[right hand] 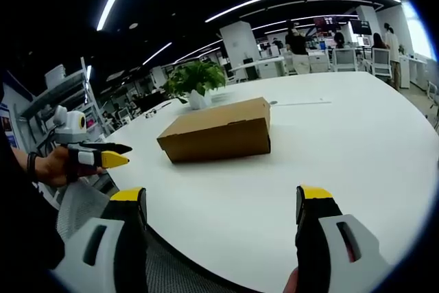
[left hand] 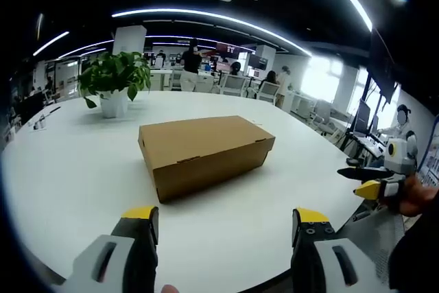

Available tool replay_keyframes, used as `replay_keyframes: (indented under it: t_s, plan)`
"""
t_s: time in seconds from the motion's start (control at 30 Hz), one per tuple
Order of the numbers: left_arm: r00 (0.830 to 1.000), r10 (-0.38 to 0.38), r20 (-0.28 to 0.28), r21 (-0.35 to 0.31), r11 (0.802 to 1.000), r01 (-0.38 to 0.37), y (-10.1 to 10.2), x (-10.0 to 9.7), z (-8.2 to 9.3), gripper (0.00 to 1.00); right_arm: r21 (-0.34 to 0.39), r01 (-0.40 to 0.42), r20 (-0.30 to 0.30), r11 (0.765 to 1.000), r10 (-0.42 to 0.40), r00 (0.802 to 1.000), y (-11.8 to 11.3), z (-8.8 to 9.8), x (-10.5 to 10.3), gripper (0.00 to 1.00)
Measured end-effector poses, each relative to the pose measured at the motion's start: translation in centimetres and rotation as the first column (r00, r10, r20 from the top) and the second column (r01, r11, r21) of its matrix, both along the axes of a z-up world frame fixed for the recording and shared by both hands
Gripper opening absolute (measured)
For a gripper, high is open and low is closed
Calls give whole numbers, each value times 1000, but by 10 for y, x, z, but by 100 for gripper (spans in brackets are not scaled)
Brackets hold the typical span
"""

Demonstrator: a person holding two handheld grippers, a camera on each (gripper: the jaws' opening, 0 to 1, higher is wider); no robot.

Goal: Operate the shoe box by opening the lid, removing the specified soft item, and placing it in the target area until the item is outside and the box remains undamaged.

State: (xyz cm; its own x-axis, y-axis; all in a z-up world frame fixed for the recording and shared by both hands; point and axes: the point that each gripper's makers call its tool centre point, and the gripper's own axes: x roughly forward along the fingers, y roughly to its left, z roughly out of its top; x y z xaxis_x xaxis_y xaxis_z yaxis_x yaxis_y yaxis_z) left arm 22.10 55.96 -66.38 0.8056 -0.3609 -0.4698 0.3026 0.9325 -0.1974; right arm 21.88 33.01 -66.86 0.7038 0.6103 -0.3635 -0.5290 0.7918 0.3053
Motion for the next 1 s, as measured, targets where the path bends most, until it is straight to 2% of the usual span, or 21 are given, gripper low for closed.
replay_keyframes:
  t_s: [1.0]
  plan:
    - [1000, -13, -9, 15, 1000, 13, -2, 0, -2, 80, 3, 3, -3, 1000, -3, 1000, -1, 0, 1, 85]
